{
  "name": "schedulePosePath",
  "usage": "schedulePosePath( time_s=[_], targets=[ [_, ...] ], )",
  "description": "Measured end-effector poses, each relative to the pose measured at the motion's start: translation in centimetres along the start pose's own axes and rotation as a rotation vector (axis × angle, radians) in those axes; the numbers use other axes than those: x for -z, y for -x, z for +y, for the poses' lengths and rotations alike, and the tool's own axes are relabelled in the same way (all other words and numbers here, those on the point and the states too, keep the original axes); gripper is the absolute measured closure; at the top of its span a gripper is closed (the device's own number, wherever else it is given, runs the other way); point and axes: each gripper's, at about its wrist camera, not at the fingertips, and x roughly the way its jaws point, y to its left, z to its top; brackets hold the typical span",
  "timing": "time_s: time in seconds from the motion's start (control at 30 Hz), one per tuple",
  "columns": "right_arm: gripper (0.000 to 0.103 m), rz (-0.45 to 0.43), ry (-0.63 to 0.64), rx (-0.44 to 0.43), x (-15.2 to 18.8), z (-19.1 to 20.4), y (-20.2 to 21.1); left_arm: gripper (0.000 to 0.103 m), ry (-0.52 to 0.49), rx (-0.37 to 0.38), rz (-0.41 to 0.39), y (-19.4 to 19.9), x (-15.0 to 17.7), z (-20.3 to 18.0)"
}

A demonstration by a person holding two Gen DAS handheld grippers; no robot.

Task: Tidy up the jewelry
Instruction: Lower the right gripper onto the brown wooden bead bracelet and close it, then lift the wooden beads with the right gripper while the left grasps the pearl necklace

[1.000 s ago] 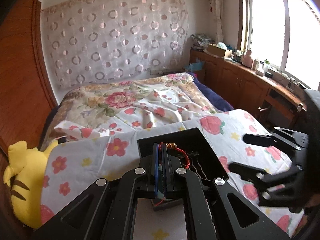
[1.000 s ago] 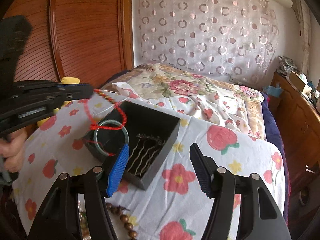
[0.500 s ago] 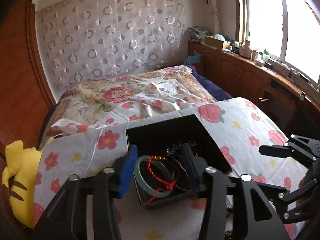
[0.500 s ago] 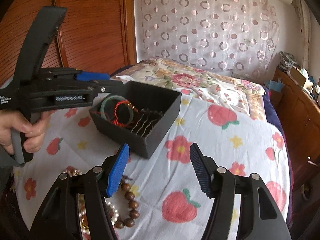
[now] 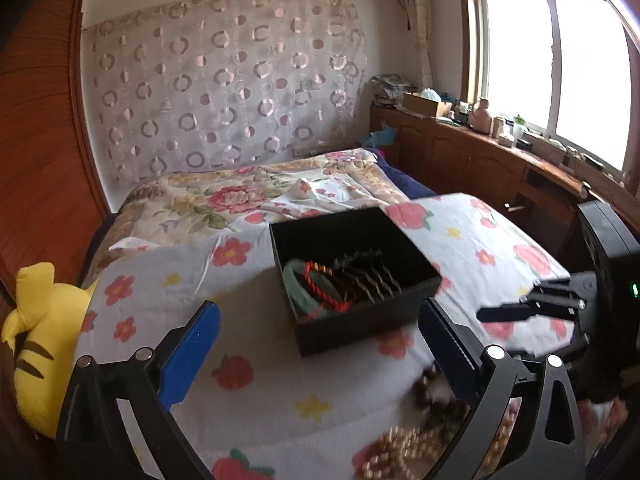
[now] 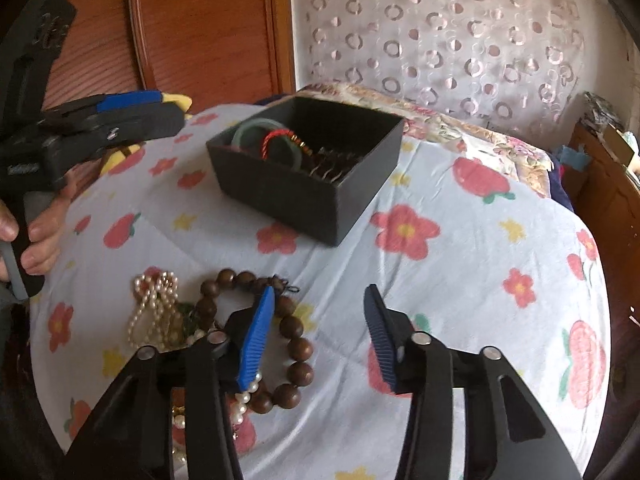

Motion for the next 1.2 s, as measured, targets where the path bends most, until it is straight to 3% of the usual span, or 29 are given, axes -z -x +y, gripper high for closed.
schedulePosePath(
  time_s=[0.27, 0.4, 0.57, 0.63, 0.67, 0.77, 1.2],
  targets=[
    [0.061, 0.046, 0.019, -0.023, 0.1, 0.7, -0.9, 0.008, 0.005, 0.023, 0.047, 1.5, 3.9, 0.4],
    [0.074, 0.062, 0.030, -0.027, 0.0, 1.1, -1.3, 0.008, 0.021, 0.025, 0.081, 2.0, 5.7, 0.7],
    [0.076, 0.064, 0.033, -0.023, 0.0, 1.3, -1.4, 0.008, 0.039, 0.058, 0.105, 2.8, 7.4, 0.6],
    [0.079, 0.065, 0.039, -0.017, 0.0, 1.2, -1.5, 0.008, 0.024, 0.047, 0.106, 3.2, 7.9, 0.3],
    [0.085, 0.065, 0.042, -0.015, -0.1, 1.2, -1.6, 0.008, 0.017, 0.047, 0.107, 3.4, 8.1, 0.1],
    [0.088, 0.061, 0.041, -0.028, -0.1, 1.1, -1.4, 0.008, 0.015, 0.053, 0.109, 3.9, 8.5, -0.1],
    [0.088, -0.193, 0.057, -0.006, -2.0, 2.5, 6.7, 0.008, 0.035, 0.079, 0.113, 4.9, 9.0, -1.0]
  ],
)
